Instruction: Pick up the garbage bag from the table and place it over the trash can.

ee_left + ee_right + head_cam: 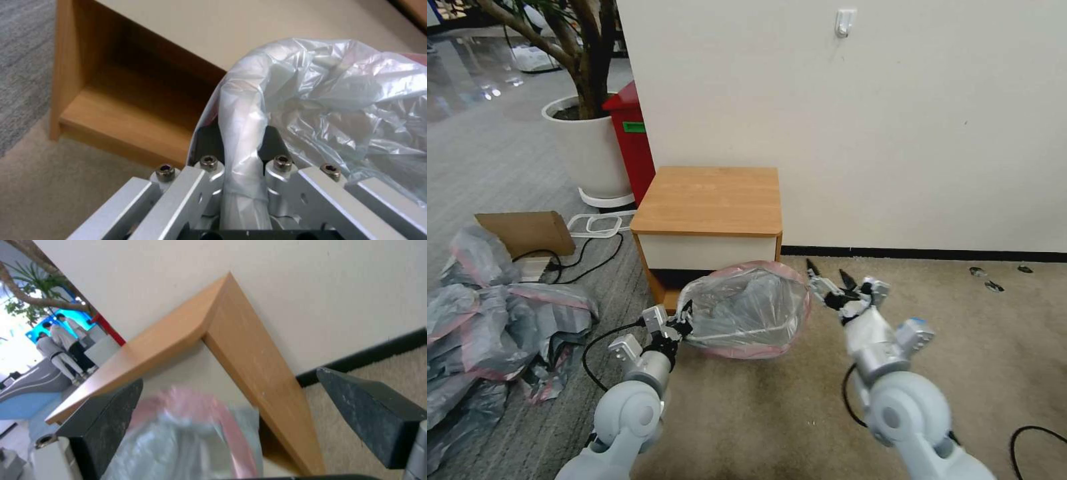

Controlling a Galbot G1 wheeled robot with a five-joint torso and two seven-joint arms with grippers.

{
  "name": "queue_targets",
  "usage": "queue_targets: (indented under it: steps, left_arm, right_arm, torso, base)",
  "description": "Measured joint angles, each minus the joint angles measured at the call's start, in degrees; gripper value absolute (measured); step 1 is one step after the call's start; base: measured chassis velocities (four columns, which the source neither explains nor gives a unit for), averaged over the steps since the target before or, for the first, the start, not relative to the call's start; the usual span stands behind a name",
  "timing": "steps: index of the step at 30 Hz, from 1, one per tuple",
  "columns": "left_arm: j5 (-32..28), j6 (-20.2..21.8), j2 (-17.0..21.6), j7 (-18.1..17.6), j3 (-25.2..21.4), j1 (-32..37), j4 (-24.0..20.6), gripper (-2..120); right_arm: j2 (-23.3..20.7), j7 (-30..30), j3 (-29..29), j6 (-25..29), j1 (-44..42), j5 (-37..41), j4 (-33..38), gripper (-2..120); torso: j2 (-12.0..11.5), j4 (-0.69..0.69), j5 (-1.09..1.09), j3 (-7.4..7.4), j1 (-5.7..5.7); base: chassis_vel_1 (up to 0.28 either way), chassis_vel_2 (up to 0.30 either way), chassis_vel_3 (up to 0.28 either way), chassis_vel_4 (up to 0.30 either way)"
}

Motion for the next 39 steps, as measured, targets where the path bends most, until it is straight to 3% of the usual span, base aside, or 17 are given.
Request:
queue_targets:
  steps: [6, 10, 16, 25, 33, 39]
  left_arm:
    - [0.0, 0.0, -0.5, 0.0, 0.6, -0.3, -0.2, 7]
    - [0.0, 0.0, -0.7, 0.0, 1.0, -0.3, -0.3, 7]
    - [0.0, 0.0, -0.8, 0.0, 1.1, -0.2, -0.6, 7]
    - [-0.3, 0.0, -0.2, 0.0, 1.1, -0.3, -1.0, 7]
    - [-0.3, 0.0, -0.6, 0.0, 1.5, 0.0, -1.2, 7]
    - [-0.2, 0.0, -0.5, 0.6, 1.6, 0.8, -1.6, 7]
  right_arm:
    - [1.9, 0.0, -0.3, 1.5, -0.3, 0.5, -1.9, 98]
    - [2.7, 0.0, -0.5, 2.7, -0.3, 2.0, -2.2, 86]
    - [2.4, -0.7, -0.4, 3.7, -0.8, 2.5, -2.1, 59]
    - [2.9, -1.4, -0.5, 4.1, -1.4, 2.4, -2.2, 33]
    - [3.1, -1.7, -0.2, 4.3, -1.3, 2.8, -2.0, 0]
    - [3.3, -0.3, 0.2, 4.3, 0.1, 4.3, -2.5, 0]
  torso:
    - [0.0, 0.00, 0.00, 0.00, 0.00]
    - [0.0, 0.00, 0.00, 0.00, 0.00]
    - [0.0, 0.00, 0.00, 0.00, 0.00]
    - [0.0, 0.00, 0.00, 0.00, 0.00]
    - [0.0, 0.00, 0.00, 0.00, 0.00]
    - [0.0, 0.00, 0.00, 0.00, 0.00]
  base:
    - [0.000, 0.000, 0.000, 0.000]
    - [0.000, 0.000, 0.000, 0.000]
    - [0.000, 0.000, 0.000, 0.000]
    - [0.000, 0.000, 0.000, 0.000]
    - [0.000, 0.000, 0.000, 0.000]
    - [0.000, 0.000, 0.000, 0.000]
